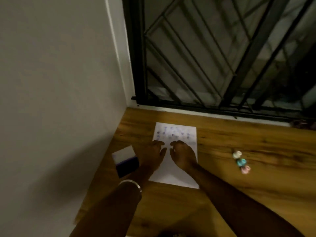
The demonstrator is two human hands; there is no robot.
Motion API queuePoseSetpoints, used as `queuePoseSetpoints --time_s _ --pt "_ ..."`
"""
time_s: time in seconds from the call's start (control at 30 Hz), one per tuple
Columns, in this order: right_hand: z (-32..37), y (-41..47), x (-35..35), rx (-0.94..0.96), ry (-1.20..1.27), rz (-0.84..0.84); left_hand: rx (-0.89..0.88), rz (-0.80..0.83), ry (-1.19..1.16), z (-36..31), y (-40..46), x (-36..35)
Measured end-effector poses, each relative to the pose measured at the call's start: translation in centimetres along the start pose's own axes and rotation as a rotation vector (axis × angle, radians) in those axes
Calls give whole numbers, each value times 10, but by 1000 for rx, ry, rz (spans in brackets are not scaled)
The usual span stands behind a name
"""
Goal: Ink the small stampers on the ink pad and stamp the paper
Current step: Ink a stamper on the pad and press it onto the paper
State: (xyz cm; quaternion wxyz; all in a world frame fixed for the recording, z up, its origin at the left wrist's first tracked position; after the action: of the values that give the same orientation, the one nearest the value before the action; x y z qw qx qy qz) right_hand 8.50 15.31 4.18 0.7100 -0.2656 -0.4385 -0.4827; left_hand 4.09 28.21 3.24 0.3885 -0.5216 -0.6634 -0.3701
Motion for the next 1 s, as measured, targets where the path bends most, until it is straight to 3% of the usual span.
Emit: queuePoseSetpoints --time_s 0.13,0.27,0.43,0.6,0.87,1.0 --pt "-56 -24 32 -29 -118 -39 -178 57 -40 -61 10 -28" --pt "-118 -47 69 -294 -238 91 -315 126 -63 -110 13 -53" --pt "-167 -91 105 -362 -372 -126 -390 246 -97 -156 8 -83" --pt "-207 -116 120 -534 -346 -149 -427 317 -113 -186 0 -100" --pt "-214 -118 112 -499 -222 -130 -400 333 -112 -199 -4 -105" --pt "-195 -111 108 -374 -194 -161 -401 303 -103 -188 -5 -101"
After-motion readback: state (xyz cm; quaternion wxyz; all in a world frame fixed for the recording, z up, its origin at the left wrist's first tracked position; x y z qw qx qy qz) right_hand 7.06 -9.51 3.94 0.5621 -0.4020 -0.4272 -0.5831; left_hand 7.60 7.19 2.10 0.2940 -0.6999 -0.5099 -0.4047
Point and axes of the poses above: each hand's wrist, its own y-axis towards the middle knuckle, its own x-axis out of the back of the hand, z = x × y, the point moved 4 cm from there along y, towards the middle knuckle, and after that the axes turned 3 degrees about y, right-handed, at the moved point
